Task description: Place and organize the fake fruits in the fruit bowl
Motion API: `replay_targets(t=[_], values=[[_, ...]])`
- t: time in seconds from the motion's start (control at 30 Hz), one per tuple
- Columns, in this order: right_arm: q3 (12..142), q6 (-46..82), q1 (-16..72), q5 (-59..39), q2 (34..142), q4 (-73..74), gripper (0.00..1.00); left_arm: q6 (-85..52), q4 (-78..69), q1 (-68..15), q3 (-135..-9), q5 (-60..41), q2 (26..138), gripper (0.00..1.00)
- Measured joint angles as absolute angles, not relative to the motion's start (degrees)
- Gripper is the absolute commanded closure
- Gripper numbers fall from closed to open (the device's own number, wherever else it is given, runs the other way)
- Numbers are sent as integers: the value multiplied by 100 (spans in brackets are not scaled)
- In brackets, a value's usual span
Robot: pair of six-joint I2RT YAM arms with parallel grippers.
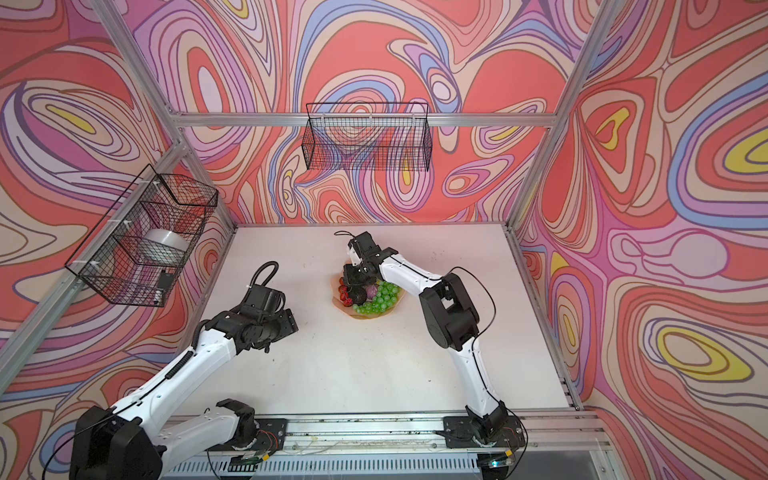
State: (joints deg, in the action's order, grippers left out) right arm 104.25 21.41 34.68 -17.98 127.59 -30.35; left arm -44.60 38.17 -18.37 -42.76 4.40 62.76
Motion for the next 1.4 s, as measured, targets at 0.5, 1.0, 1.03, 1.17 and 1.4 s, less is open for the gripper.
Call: replay_targets(t=[0.5,1.0,1.03,1.17,1.4], values=[[9749,1435,3468,-843,10790,-2738,1,-3817,3785,-1837,-5564,834,6829,0],[4545,-119,899,635,6807,-58,2,-913,410,-1341,-3612,1787,6333,1],[4176,-154,674,729,6617,178,2,-777,30,-1201,-3326,1822,6309,1],[3323,-196,375,860,6445,1127,2,-362,-1229,-845,-2475,1870,6613,1],[2644,10,220,692,8270,3463,2,-139,-2851,-733,-2178,1594,7686,0]])
